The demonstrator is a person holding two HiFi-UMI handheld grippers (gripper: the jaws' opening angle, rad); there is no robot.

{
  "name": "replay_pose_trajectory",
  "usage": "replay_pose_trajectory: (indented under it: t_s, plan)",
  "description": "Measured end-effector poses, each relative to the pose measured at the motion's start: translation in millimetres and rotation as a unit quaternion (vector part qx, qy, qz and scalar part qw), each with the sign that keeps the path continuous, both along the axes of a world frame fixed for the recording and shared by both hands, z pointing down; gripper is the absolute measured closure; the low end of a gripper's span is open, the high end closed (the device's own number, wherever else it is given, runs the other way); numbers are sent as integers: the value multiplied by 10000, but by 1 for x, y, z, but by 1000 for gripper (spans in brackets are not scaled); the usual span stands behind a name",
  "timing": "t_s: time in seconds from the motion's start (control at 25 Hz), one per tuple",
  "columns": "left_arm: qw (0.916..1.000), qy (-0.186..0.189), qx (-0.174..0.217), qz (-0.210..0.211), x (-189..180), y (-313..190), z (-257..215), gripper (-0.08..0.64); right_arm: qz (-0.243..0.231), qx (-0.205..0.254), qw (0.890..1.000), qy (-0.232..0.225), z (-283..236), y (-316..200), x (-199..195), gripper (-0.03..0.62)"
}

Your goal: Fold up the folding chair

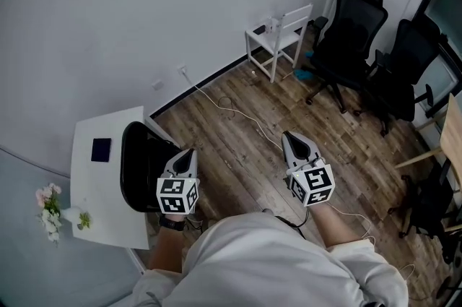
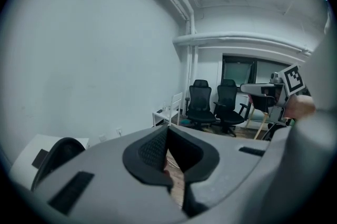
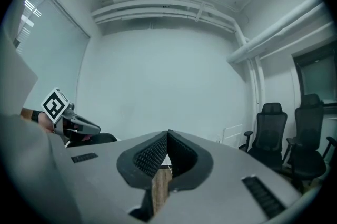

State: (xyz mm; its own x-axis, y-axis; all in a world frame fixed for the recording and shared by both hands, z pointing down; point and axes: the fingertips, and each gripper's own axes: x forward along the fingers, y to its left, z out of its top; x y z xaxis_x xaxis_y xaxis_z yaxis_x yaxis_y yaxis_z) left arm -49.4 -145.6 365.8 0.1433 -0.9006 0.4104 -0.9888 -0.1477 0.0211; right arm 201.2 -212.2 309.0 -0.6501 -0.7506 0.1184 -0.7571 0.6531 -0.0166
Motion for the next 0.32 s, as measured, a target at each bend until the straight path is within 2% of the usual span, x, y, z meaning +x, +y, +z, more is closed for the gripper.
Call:
replay_pose_trajectory:
  t_s: [0.32]
  plan:
    - [9999, -10, -47, -111, 1, 11, 1, 552, -53, 86, 9999, -40, -5, 5, 3, 577]
